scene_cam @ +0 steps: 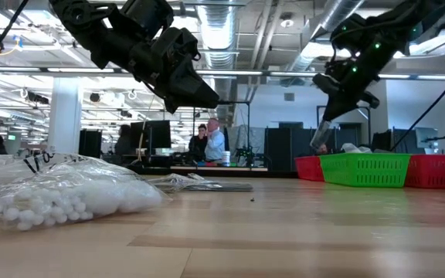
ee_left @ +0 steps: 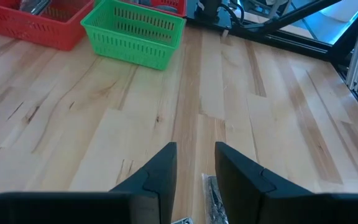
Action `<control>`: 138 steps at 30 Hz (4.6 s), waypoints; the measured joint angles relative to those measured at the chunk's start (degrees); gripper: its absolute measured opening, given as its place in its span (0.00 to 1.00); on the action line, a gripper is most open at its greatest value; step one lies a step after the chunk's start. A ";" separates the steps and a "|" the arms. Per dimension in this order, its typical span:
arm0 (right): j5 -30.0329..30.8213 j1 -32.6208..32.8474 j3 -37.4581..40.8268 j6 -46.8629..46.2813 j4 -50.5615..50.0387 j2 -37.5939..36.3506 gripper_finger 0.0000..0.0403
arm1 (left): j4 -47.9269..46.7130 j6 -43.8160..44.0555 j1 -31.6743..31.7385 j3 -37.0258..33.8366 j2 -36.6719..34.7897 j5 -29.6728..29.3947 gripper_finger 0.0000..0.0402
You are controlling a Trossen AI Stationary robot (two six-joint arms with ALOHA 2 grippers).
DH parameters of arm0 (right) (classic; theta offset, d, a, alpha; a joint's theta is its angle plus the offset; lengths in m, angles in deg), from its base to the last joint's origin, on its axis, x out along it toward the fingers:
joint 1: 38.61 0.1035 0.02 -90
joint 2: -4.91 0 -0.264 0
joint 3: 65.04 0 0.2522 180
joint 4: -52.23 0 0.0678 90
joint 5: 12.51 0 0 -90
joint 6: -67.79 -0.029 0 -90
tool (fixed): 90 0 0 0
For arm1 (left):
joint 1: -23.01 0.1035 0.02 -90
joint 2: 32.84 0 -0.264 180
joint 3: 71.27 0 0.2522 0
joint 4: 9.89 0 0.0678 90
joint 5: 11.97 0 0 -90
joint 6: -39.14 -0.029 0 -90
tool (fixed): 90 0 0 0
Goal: Pick & Place Travel size toiletries
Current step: Put the black hair comb into the top red bin, then put the silver nail cutter into the bottom green bin
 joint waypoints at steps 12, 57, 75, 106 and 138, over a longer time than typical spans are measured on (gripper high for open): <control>-5.42 -5.43 1.15 -0.83 4.52 5.82 0.00 | 0.11 0.00 0.01 -0.02 0.00 -0.01 0.25; -10.33 -8.65 -0.01 5.66 9.74 13.44 0.14 | 0.07 -0.04 0.02 -0.02 0.00 -0.02 0.25; -16.90 8.30 -0.01 6.74 10.80 8.70 0.14 | 0.02 -0.16 -1.11 -6.17 -0.01 1.53 0.25; -16.91 32.66 -0.01 3.75 8.86 -0.91 0.14 | 3.14 -26.54 -0.47 -7.73 4.45 -7.65 0.43; -16.28 40.10 -0.01 3.65 7.38 -5.25 0.14 | 3.54 -34.38 6.00 -5.09 11.06 4.62 0.40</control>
